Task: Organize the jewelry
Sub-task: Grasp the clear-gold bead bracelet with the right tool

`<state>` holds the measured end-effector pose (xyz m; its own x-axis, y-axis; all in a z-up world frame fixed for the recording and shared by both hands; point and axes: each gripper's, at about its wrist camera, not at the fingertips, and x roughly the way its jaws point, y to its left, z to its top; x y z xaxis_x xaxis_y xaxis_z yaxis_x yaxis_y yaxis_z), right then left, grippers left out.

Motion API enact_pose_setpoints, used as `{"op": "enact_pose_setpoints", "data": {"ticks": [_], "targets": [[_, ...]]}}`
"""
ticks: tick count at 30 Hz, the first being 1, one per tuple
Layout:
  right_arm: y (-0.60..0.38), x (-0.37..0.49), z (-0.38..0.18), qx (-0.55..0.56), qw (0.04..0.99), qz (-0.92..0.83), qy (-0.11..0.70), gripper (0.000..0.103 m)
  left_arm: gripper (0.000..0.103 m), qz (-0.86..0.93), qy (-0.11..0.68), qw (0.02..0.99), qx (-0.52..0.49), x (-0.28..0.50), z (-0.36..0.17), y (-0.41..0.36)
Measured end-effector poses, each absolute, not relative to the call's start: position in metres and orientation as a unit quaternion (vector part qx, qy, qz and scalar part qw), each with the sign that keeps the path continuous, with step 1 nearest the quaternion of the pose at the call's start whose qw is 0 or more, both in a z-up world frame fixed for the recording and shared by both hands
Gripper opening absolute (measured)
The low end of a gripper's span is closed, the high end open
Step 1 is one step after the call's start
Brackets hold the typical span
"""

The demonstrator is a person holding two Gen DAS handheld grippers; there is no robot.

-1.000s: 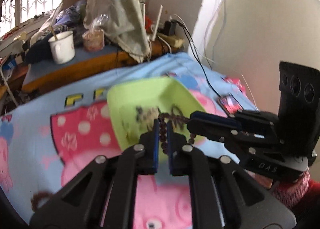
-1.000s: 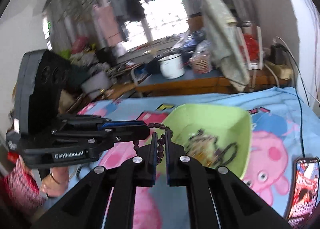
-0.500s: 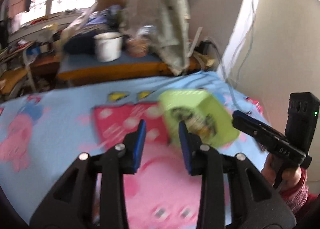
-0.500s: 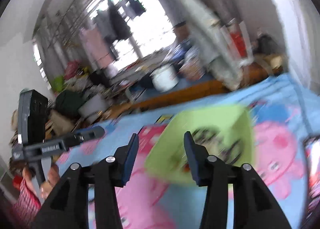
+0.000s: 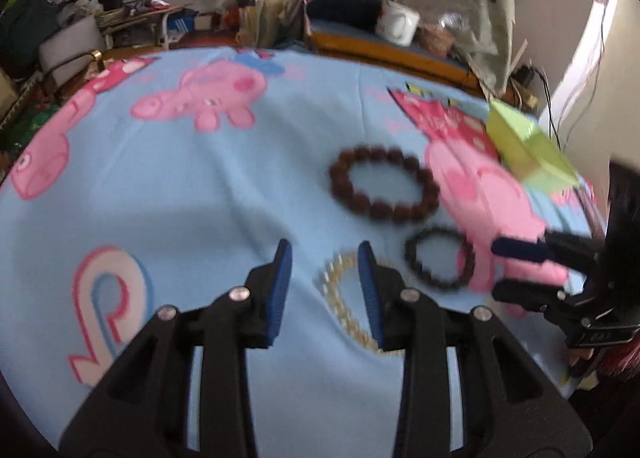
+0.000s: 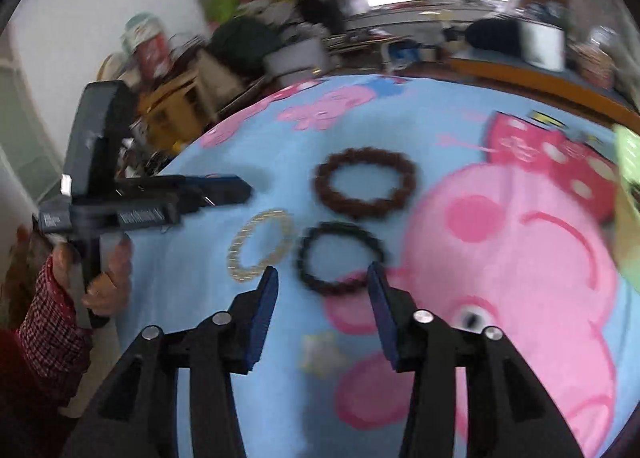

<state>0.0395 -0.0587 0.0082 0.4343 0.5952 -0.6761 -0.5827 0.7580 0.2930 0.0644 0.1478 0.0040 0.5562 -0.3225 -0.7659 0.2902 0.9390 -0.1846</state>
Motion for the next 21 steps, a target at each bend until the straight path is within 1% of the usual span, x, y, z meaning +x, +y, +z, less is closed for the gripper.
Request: {"op": "enact_pose_setpoints", "data": {"ticks": [1, 3, 5, 8, 10, 12, 15, 18, 21], "targets": [[-0.05, 0.041, 0.008, 0.001, 0.841, 0.357, 0.407, 0.001, 0.036, -0.176, 0.441, 0.88, -0.011, 0.063, 0.0, 0.144], [-0.033, 0.045, 0.007, -0.016, 0.836, 0.365, 0.41, 0.0, 0.037, -0.172, 0.452, 0.875, 0.01, 0.062, -0.011, 0.135], [-0.016, 0.049, 0.008, -0.039, 0.835, 0.366, 0.409, 0.0, 0.037, -0.163, 0.448, 0.879, 0.023, 0.057, -0.013, 0.133], [0.004, 0.058, 0.006, -0.066, 0.832, 0.367, 0.411, 0.0, 0.036, -0.16, 0.448, 0.88, 0.011, 0.05, -0.012, 0.14], [0.016, 0.066, -0.001, -0.093, 0.827, 0.364, 0.418, 0.0, 0.027, -0.149, 0.441, 0.885, 0.013, 0.046, -0.012, 0.142], [0.023, 0.073, -0.008, -0.102, 0.818, 0.369, 0.429, 0.0, 0.01, -0.146, 0.437, 0.887, 0.012, 0.041, -0.013, 0.143], [0.017, 0.065, -0.008, -0.106, 0.807, 0.383, 0.436, 0.0, 0.008, -0.144, 0.436, 0.888, 0.005, 0.036, -0.013, 0.144], [-0.012, 0.046, -0.008, -0.089, 0.81, 0.383, 0.436, 0.0, 0.007, -0.173, 0.447, 0.877, -0.011, 0.03, -0.013, 0.137], [-0.048, 0.017, -0.009, -0.071, 0.824, 0.367, 0.426, 0.0, 0.007, -0.224, 0.456, 0.861, -0.007, 0.021, -0.013, 0.108]]}}
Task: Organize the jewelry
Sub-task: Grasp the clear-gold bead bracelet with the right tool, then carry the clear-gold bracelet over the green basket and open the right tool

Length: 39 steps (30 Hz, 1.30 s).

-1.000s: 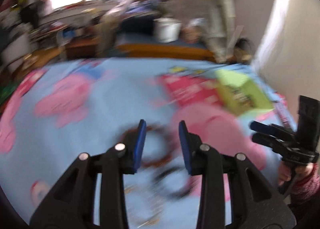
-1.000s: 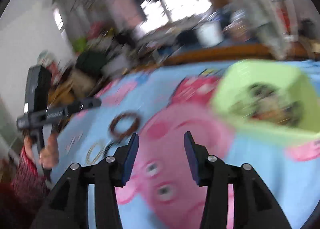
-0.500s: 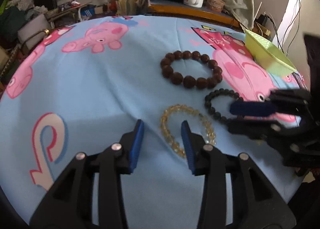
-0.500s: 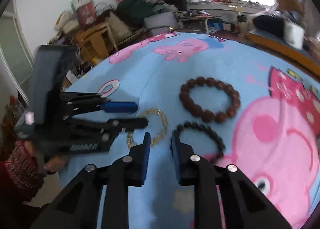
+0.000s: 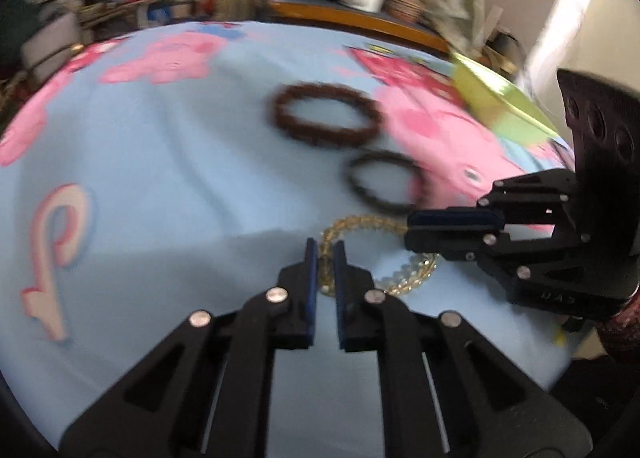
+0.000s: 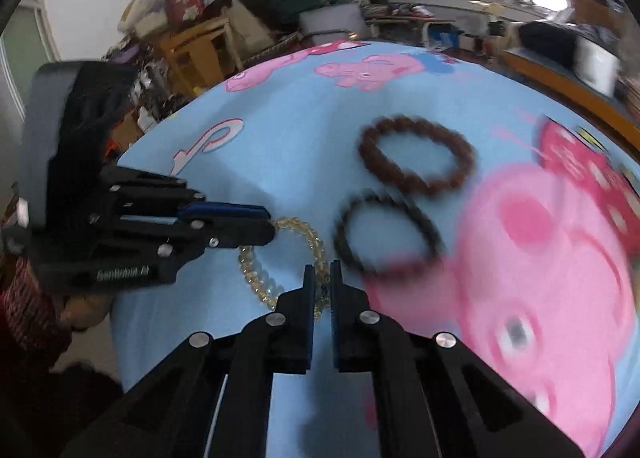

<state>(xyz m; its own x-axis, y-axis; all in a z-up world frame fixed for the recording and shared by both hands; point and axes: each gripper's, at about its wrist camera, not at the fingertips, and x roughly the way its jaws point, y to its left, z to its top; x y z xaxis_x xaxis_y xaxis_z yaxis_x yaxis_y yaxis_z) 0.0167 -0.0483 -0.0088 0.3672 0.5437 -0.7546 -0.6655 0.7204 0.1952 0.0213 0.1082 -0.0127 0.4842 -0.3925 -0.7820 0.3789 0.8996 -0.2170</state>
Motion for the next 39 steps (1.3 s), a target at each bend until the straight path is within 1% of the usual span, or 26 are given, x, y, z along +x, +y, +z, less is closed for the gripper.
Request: {"op": "enact_pose_setpoints", "data": {"ticks": [6, 8, 11, 15, 18, 23, 25, 26, 27, 28, 29, 30, 32, 34, 36, 39], "targets": [[-0.14, -0.018, -0.003, 0.012, 0.868, 0.281, 0.409, 0.0, 0.007, -0.337, 0.448, 0.826, 0.056, 0.014, -0.004, 0.012], [-0.175, -0.02, 0.009, 0.043, 0.889, 0.242, 0.386, 0.0, 0.007, -0.364, 0.439, 0.818, 0.077, 0.025, 0.006, -0.024], [-0.215, -0.015, 0.031, 0.07, 0.912, 0.202, 0.349, 0.0, 0.007, -0.393, 0.417, 0.815, 0.082, 0.045, 0.028, -0.06], [-0.254, 0.003, 0.06, 0.075, 0.938, 0.159, 0.3, 0.0, 0.007, -0.412, 0.395, 0.818, 0.075, 0.084, 0.06, -0.11], [-0.276, 0.022, 0.071, 0.082, 0.947, 0.135, 0.28, 0.0, 0.007, -0.41, 0.386, 0.823, 0.073, 0.114, 0.075, -0.143], [-0.303, 0.053, 0.07, 0.087, 0.955, 0.099, 0.266, 0.0, 0.008, -0.398, 0.39, 0.827, 0.07, 0.144, 0.08, -0.179], [-0.31, 0.073, 0.062, 0.083, 0.957, 0.074, 0.267, 0.0, 0.04, -0.378, 0.389, 0.837, 0.07, 0.159, 0.074, -0.194], [-0.314, 0.083, 0.056, 0.079, 0.959, 0.044, 0.269, 0.0, 0.061, -0.357, 0.388, 0.847, 0.072, 0.167, 0.068, -0.199], [-0.32, 0.086, 0.052, 0.086, 0.959, 0.01, 0.272, 0.0, 0.06, -0.338, 0.393, 0.852, 0.074, 0.171, 0.063, -0.198], [-0.328, 0.08, 0.049, 0.102, 0.957, 0.004, 0.272, 0.0, 0.057, -0.333, 0.402, 0.85, 0.069, 0.174, 0.062, -0.194], [-0.328, 0.072, 0.05, 0.125, 0.956, 0.021, 0.264, 0.0, 0.051, -0.348, 0.405, 0.844, 0.049, 0.173, 0.063, -0.183], [-0.326, 0.063, 0.052, 0.134, 0.957, 0.036, 0.255, 0.0, 0.051, -0.358, 0.398, 0.844, 0.036, 0.17, 0.067, -0.172], [-0.308, 0.039, 0.056, 0.127, 0.962, 0.064, 0.232, 0.0, 0.051, -0.354, 0.357, 0.864, 0.023, 0.153, 0.079, -0.128], [-0.288, 0.026, 0.052, 0.118, 0.961, 0.097, 0.231, 0.0, 0.051, -0.339, 0.343, 0.876, 0.016, 0.142, 0.082, -0.088], [-0.269, 0.025, 0.046, 0.119, 0.953, 0.127, 0.249, 0.001, 0.051, -0.31, 0.348, 0.885, 0.008, 0.137, 0.077, -0.047], [-0.233, 0.034, 0.029, 0.118, 0.931, 0.176, 0.298, 0.001, 0.051, -0.253, 0.369, 0.894, -0.003, 0.131, 0.063, 0.016]]}}
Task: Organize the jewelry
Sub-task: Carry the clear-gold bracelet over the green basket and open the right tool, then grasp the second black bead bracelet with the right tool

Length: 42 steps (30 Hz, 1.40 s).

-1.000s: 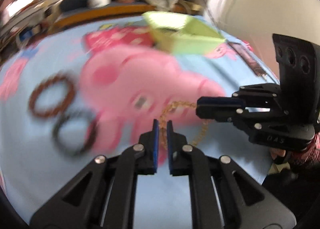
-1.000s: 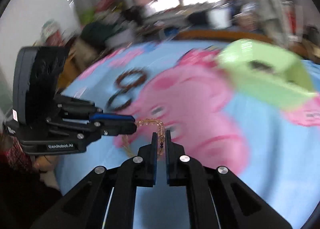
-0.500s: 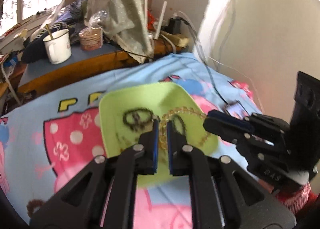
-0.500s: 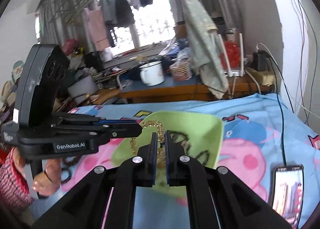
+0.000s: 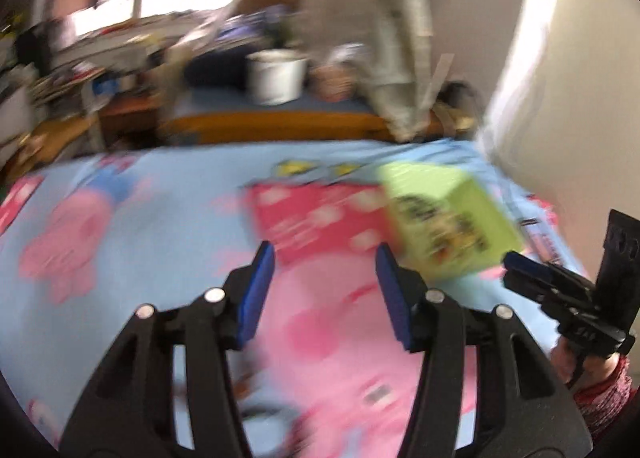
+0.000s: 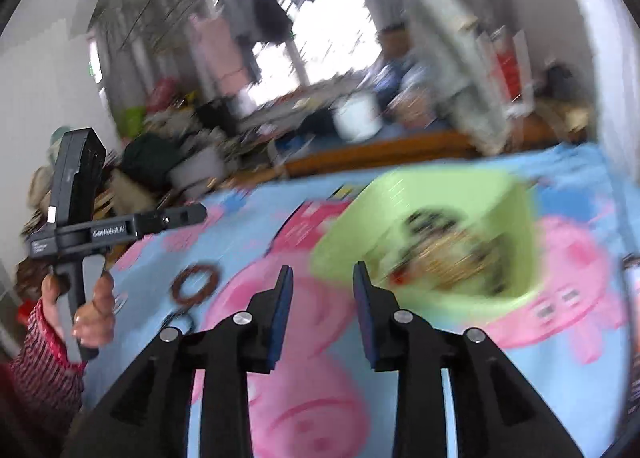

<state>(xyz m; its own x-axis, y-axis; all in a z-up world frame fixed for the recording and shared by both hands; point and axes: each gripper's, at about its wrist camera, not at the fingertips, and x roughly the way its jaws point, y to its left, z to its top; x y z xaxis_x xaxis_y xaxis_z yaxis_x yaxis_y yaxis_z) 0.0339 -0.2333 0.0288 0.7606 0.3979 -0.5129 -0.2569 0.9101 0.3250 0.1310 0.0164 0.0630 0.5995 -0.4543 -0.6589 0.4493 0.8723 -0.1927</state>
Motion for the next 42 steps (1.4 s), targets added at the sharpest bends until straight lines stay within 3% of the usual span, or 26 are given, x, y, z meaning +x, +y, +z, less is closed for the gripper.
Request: {"op": "enact_pose_setpoints", "data": {"ticks": [6, 17, 20, 22, 23, 34, 42], "targets": [[-0.172, 0.043, 0.008, 0.082, 0.902, 0.225, 0.36, 0.001, 0.051, -0.191, 0.402, 0.894, -0.052, 0.103, 0.027, 0.101], [-0.077, 0.054, 0.007, -0.022, 0.868, 0.296, 0.399, 0.0, 0.051, -0.21, 0.431, 0.878, -0.009, 0.066, -0.009, 0.09], [-0.06, 0.063, -0.001, -0.05, 0.862, 0.293, 0.411, 0.0, 0.04, -0.198, 0.437, 0.877, -0.003, 0.071, -0.016, 0.087], [-0.052, 0.07, -0.01, -0.058, 0.85, 0.294, 0.433, 0.0, 0.026, -0.193, 0.436, 0.879, 0.009, 0.07, -0.017, 0.084], [-0.053, 0.073, -0.011, -0.053, 0.849, 0.297, 0.434, 0.0, 0.013, -0.202, 0.435, 0.877, 0.01, 0.068, -0.017, 0.082], [-0.096, 0.038, 0.002, 0.015, 0.86, 0.307, 0.408, 0.0, 0.008, -0.255, 0.442, 0.86, -0.012, 0.048, -0.008, 0.067], [-0.155, 0.024, 0.027, 0.073, 0.892, 0.269, 0.356, 0.0, 0.008, -0.322, 0.422, 0.847, 0.007, 0.058, 0.026, 0.008]]}}
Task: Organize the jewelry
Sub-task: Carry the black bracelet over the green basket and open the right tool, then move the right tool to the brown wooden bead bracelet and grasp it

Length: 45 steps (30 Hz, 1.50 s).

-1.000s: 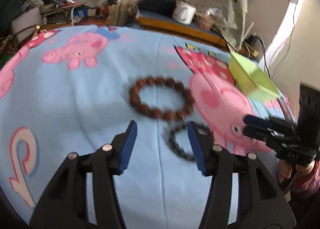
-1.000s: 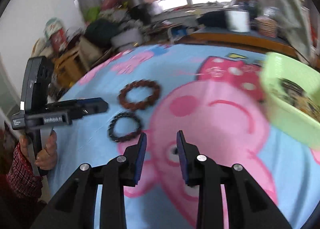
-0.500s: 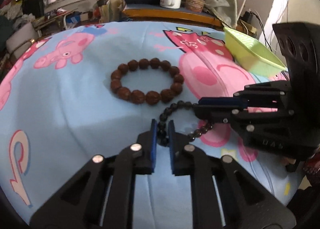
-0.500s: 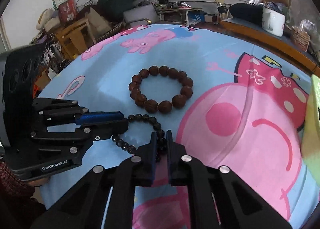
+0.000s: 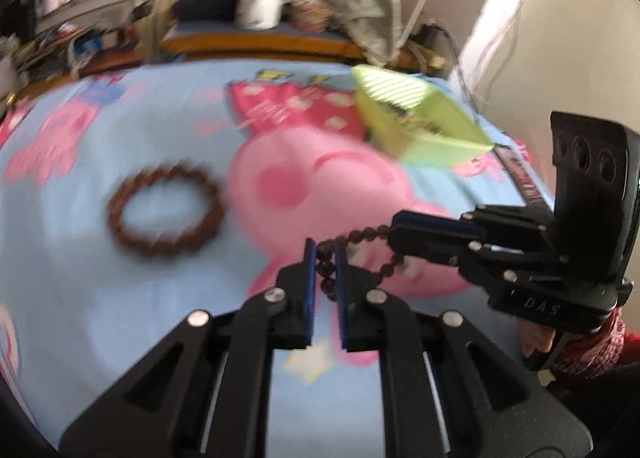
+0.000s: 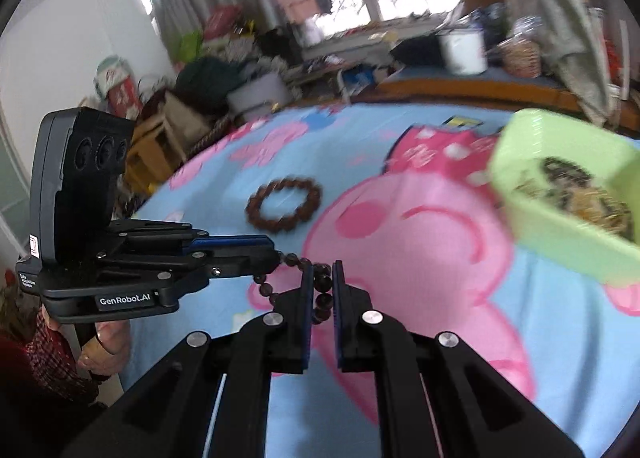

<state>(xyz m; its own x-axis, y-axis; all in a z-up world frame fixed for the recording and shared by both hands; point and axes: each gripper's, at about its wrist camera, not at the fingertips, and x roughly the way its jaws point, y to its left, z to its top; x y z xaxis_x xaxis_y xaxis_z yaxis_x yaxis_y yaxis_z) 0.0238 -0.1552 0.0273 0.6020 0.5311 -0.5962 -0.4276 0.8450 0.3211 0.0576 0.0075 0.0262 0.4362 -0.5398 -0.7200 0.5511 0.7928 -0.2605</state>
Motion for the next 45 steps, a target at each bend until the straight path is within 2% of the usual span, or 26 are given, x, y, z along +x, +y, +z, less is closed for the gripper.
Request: {"op": "enact_pose_setpoints", "data": {"ticks": [5, 10, 20, 22, 23, 24, 26, 29, 33, 37, 45], "targets": [[-0.199, 0.026, 0.06, 0.08, 0.924, 0.223, 0.301, 0.0, 0.008, -0.364, 0.379, 0.85, 0.037, 0.077, 0.063, -0.05], [-0.252, 0.04, 0.08, 0.087, 0.947, 0.157, 0.267, 0.0, 0.008, -0.386, 0.373, 0.843, 0.036, 0.115, 0.081, -0.101], [-0.324, 0.09, 0.063, 0.108, 0.953, 0.072, 0.275, 0.0, 0.009, -0.391, 0.386, 0.834, 0.06, 0.175, 0.075, -0.19], [-0.332, 0.101, 0.058, 0.099, 0.96, 0.039, 0.26, 0.0, 0.039, -0.382, 0.383, 0.837, 0.085, 0.186, 0.065, -0.205], [-0.338, 0.102, 0.055, 0.102, 0.962, 0.02, 0.254, 0.0, 0.049, -0.361, 0.386, 0.843, 0.102, 0.194, 0.058, -0.21], [-0.346, 0.103, 0.053, 0.124, 0.959, 0.01, 0.253, 0.0, 0.046, -0.342, 0.399, 0.844, 0.108, 0.201, 0.053, -0.21], [-0.353, 0.099, 0.055, 0.157, 0.956, 0.027, 0.246, 0.0, 0.039, -0.357, 0.403, 0.84, 0.076, 0.203, 0.059, -0.194], [-0.344, 0.079, 0.066, 0.125, 0.968, 0.03, 0.217, 0.0, 0.039, -0.35, 0.363, 0.861, 0.059, 0.191, 0.079, -0.16], [-0.329, 0.07, 0.068, 0.137, 0.962, 0.058, 0.229, 0.0, 0.039, -0.324, 0.345, 0.88, 0.041, 0.171, 0.091, -0.101], [-0.294, 0.058, 0.062, 0.151, 0.951, 0.103, 0.249, 0.0, 0.039, -0.28, 0.347, 0.895, 0.031, 0.154, 0.083, -0.042], [-0.193, 0.054, 0.043, 0.101, 0.924, 0.203, 0.308, 0.0, 0.039, -0.167, 0.389, 0.906, -0.002, 0.13, 0.049, 0.075]]}}
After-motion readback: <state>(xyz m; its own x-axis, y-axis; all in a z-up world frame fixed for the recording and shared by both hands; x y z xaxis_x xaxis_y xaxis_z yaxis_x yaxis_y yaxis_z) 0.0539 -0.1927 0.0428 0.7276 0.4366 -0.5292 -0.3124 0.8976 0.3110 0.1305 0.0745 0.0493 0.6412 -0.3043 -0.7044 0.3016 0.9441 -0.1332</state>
